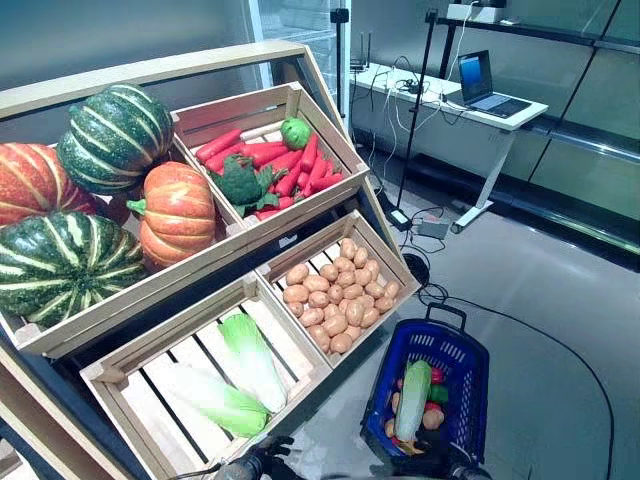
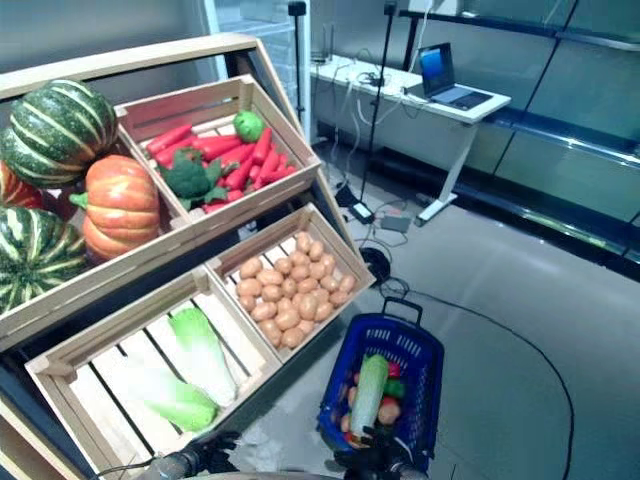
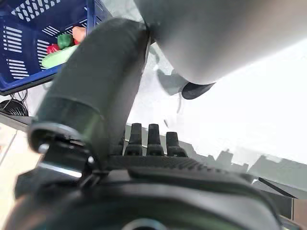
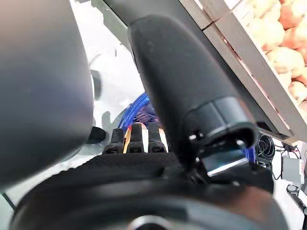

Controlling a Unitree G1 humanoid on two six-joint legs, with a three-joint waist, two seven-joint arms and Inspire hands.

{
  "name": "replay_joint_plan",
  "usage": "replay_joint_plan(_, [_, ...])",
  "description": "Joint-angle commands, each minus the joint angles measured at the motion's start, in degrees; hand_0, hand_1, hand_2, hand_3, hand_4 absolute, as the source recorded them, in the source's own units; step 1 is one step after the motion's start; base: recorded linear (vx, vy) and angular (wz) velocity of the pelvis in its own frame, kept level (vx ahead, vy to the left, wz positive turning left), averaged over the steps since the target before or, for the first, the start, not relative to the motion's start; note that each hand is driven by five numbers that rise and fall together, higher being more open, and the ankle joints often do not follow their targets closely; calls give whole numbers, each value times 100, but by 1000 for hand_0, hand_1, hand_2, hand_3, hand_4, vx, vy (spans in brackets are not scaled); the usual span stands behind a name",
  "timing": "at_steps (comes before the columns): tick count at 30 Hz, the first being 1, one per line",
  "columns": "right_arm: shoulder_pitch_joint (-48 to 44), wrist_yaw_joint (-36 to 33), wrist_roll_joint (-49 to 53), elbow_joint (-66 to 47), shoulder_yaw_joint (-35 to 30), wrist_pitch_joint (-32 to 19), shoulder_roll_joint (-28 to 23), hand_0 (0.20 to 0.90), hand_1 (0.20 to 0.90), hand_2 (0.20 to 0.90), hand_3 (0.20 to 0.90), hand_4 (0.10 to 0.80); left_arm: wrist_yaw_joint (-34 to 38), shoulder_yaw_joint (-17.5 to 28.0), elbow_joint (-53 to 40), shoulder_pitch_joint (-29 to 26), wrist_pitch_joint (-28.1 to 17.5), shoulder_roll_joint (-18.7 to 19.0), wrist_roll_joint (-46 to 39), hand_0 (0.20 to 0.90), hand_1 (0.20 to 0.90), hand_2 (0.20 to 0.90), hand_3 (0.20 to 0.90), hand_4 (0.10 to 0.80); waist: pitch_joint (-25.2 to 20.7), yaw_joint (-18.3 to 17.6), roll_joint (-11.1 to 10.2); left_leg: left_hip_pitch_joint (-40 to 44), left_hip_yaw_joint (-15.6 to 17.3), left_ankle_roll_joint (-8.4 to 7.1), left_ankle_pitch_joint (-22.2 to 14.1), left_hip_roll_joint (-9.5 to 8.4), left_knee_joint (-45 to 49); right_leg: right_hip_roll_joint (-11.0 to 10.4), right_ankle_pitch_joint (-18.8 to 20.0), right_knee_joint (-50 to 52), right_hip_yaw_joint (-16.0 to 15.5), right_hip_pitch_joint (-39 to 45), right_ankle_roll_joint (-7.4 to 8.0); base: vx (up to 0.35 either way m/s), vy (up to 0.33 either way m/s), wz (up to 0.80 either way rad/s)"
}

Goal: Put vegetables into the basket

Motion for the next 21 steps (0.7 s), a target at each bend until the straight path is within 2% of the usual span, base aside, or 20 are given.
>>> replay_joint_plan(1, [-557, 204, -144, -41, 285, -232, -164, 900, 900, 900, 900, 800, 97, -70, 77, -680, -202, -117, 48, 900, 900, 900, 900, 800, 382, 54, 22, -24, -27, -251, -333, 46, 113, -131, -391, 60, -10, 450, 252, 0, 0, 0])
replay_joint_plan(7, [-583, 209, -163, -47, 294, -212, -158, 900, 900, 900, 900, 800, -47, -99, 112, -725, -120, -148, 98, 900, 900, 900, 900, 800, 385, 47, 12, -19, -23, -244, -345, 43, 119, -125, -409, 76, -2, 451, 253, 0, 0, 0])
replay_joint_plan(11, [-624, 253, -113, -78, 308, -163, -164, 900, 900, 900, 900, 800, -96, -126, 5, -758, -273, -123, -20, 900, 900, 900, 900, 800, 403, 42, 23, 4, -18, -241, -356, 42, 123, -121, -422, 85, 1, 469, 248, 0, 0, 0])
replay_joint_plan(16, [-593, 213, -111, -174, 353, -113, -173, 900, 900, 900, 900, 800, -554, -96, -422, -786, -604, -19, -507, 900, 900, 900, 900, 800, 440, 12, 46, 18, -5, -250, -348, 47, 115, -107, -417, 99, 38, 457, 241, 0, 0, 0])
replay_joint_plan(17, [-594, 206, -125, -203, 346, -80, -181, 900, 900, 900, 900, 800, -616, -70, -595, -802, -686, -13, -572, 900, 900, 900, 900, 800, 451, 10, 51, 21, -7, -251, -348, 46, 112, -106, -417, 97, 44, 460, 240, 0, 0, 0])
replay_joint_plan(21, [-484, 197, -130, -440, 345, 52, -314, 900, 900, 900, 900, 800, -963, -122, -2257, -911, -617, 470, -1042, 900, 900, 900, 900, 800, 516, 7, 105, 12, 1, -257, -332, 61, 89, -101, -404, 80, 39, 449, 236, 0, 0, 0])
